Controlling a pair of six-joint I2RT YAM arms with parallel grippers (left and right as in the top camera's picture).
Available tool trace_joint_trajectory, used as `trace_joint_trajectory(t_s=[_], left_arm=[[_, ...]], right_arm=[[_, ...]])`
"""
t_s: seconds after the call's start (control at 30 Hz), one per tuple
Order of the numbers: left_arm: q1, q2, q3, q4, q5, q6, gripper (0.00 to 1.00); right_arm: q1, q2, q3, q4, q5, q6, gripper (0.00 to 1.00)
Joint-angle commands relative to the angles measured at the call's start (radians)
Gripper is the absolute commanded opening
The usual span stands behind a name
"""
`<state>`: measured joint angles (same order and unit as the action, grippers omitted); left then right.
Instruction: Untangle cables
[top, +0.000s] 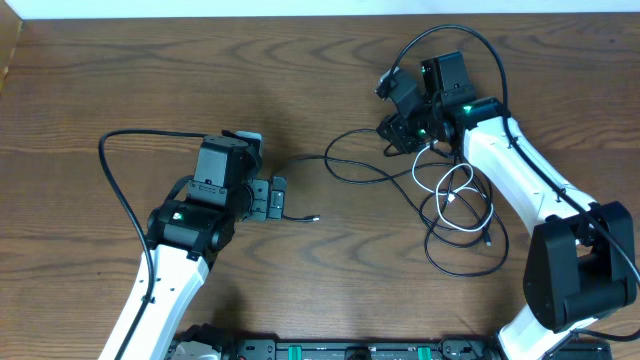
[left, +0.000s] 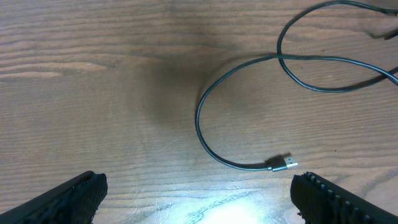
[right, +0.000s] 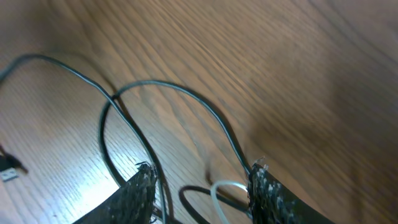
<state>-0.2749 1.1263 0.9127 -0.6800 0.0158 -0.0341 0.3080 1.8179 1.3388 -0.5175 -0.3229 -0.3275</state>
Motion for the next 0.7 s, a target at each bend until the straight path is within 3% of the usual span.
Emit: trace_joint_trajectory(t_s=[0.0,0.2,0.37,0.67], left_arm=[[0.006,0.003,0.003,-0.001,-0.017,-0.013,0.99],[0.006,0.003,0.003,-0.001,-0.017,-0.013,0.99],[0.006,0.003,0.003,-0.001,-0.017,-0.013,0.99],[0.006,0.003,0.003,-0.001,-0.017,-0.013,1.00]], right_arm=[[0.007,0.012,0.002,-0.055,0.060,-0.073,0.46],[0.007,0.014,0.002,-0.132,0.094,-0.090,0.45],[0.007,0.015,0.002,-0.182,0.153,-0.093,0.37],[0.007,0.017,0.000,-0.222,0.156,-0.092,0.36]])
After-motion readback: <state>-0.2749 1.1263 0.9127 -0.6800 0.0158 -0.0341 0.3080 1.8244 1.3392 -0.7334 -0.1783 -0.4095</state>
